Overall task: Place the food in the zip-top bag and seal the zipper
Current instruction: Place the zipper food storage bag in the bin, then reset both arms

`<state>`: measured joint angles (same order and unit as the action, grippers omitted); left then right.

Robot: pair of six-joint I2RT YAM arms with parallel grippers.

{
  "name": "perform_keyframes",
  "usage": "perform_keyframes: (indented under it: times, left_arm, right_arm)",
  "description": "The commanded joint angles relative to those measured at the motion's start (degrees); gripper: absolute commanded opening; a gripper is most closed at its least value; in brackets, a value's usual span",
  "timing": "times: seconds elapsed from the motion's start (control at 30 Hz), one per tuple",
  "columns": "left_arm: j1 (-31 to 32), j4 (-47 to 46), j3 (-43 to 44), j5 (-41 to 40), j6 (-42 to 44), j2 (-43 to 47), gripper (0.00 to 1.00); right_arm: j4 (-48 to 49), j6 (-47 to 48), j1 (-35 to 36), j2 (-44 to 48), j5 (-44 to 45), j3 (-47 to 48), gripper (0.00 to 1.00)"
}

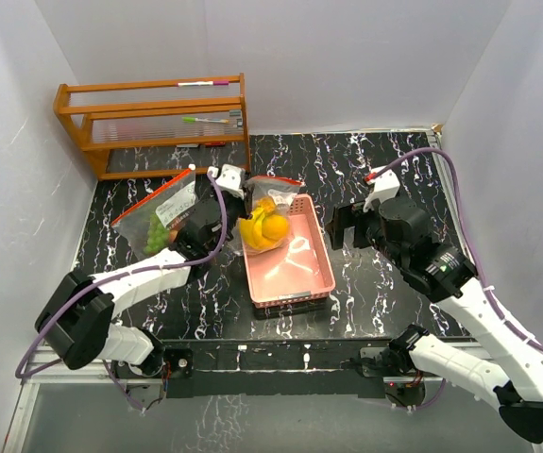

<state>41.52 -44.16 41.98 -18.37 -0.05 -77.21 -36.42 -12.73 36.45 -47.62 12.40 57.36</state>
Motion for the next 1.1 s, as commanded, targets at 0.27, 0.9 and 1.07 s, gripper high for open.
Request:
perform_keyframes:
  times: [0.27,0.9,1.07]
  left_arm:
    - [-0.29,9.94,5.41,7.25,-6.33,7.3,0.97]
    - [-0.52,48.68,25.43,13.46,-9.47,16.52,0.97]
    - [-0.48,48.95,25.04,12.77,-8.68,16.94,0.97]
  right_arm:
    - [-1.33,-12.78,-0.07,-6.11,-2.94,-2.41,0.98]
    - [-1.79,-28.09,-0.08,-3.04,11.02,0.61,0.98]
    - [-2.99,-27.75,-0.09,-4.67,13.57,0.74,0.98]
